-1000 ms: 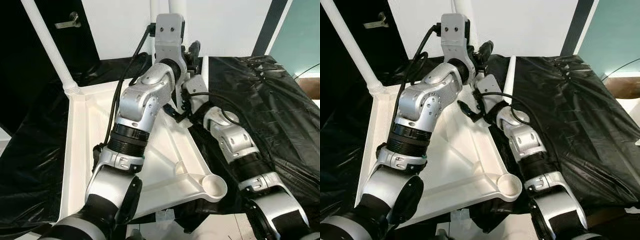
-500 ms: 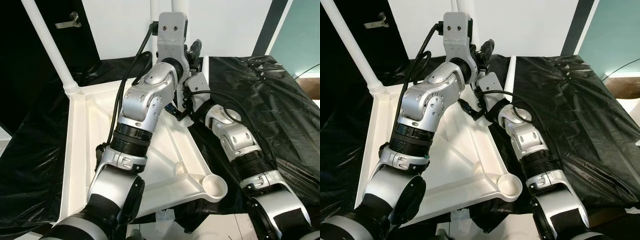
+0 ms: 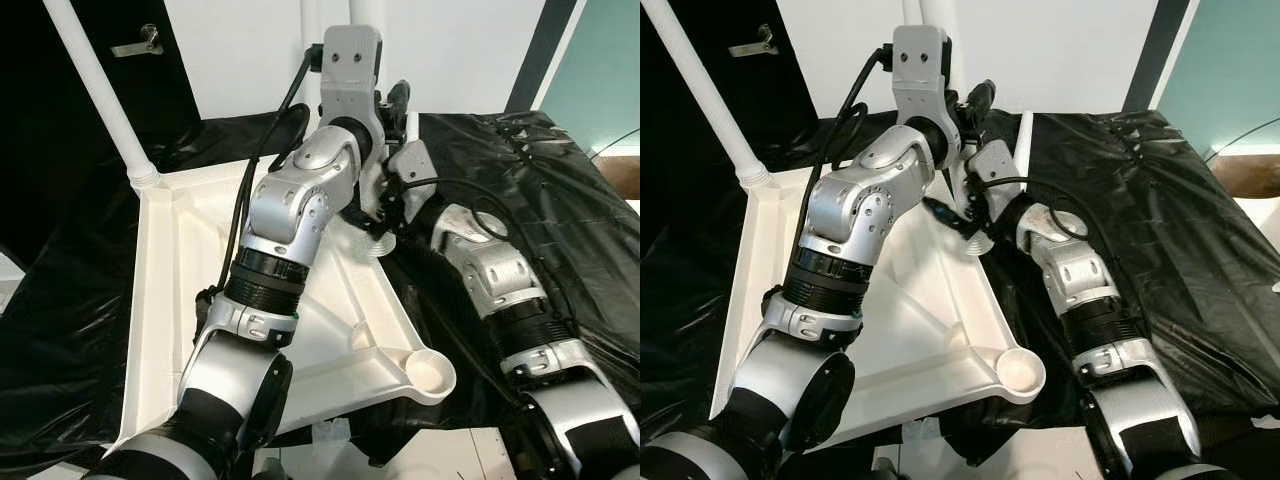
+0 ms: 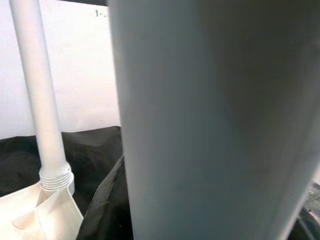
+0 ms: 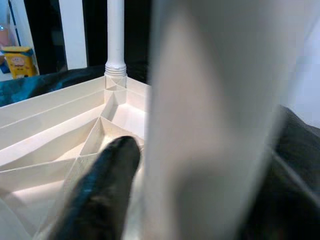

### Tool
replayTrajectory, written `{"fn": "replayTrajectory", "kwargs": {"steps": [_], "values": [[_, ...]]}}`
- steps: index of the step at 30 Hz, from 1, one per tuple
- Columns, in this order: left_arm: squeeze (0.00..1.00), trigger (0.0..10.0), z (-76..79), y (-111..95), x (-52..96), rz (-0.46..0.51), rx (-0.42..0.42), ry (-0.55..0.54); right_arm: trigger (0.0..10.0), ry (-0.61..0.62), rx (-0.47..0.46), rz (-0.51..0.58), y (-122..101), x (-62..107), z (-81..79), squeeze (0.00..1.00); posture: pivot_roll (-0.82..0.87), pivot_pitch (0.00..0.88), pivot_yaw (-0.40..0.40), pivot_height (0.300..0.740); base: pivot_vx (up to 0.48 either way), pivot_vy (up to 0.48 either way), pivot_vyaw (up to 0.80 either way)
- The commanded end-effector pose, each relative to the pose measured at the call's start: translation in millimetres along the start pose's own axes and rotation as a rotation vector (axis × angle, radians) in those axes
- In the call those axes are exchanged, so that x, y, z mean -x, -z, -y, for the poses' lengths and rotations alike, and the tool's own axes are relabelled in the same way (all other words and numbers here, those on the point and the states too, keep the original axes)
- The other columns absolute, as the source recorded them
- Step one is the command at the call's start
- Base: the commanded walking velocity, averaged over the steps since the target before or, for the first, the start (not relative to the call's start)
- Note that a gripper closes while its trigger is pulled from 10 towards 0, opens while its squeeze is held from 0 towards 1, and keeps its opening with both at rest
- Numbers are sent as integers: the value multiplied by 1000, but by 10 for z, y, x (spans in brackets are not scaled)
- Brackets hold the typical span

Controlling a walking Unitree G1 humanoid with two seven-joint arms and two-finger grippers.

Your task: Building children table

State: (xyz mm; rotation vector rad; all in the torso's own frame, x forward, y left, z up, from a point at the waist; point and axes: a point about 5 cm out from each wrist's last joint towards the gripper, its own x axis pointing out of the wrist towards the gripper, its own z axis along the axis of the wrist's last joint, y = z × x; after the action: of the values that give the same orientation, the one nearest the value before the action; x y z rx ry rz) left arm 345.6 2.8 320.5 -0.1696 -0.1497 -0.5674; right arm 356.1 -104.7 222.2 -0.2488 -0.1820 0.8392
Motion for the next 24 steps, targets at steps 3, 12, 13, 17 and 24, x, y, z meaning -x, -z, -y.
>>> {"fn": "replayTrajectory", "kwargs": {"steps": [3,12,13,17,24], "values": [[0,10000,123,-78,-9,19,-9,128,0,-35,-35,11,-3,50,-9,0,71,0,43,740,0,0,0],[0,10000,118,-66,7,21,-36,152,0,-56,-55,17,-14,90,-7,0,69,0,41,740,0,0,0],[902,10000,118,-55,14,17,-28,164,1333,-56,-49,17,-16,92,-8,0,69,0,41,740,0,0,0],[1000,10000,101,-44,32,26,-25,177,10000,-27,-62,20,-11,83,-9,0,67,0,38,740,0,0,0],[0,10000,13,-65,171,61,-126,212,10000,115,-154,56,-5,32,-16,0,69,3,28,740,0,0,0]]}}
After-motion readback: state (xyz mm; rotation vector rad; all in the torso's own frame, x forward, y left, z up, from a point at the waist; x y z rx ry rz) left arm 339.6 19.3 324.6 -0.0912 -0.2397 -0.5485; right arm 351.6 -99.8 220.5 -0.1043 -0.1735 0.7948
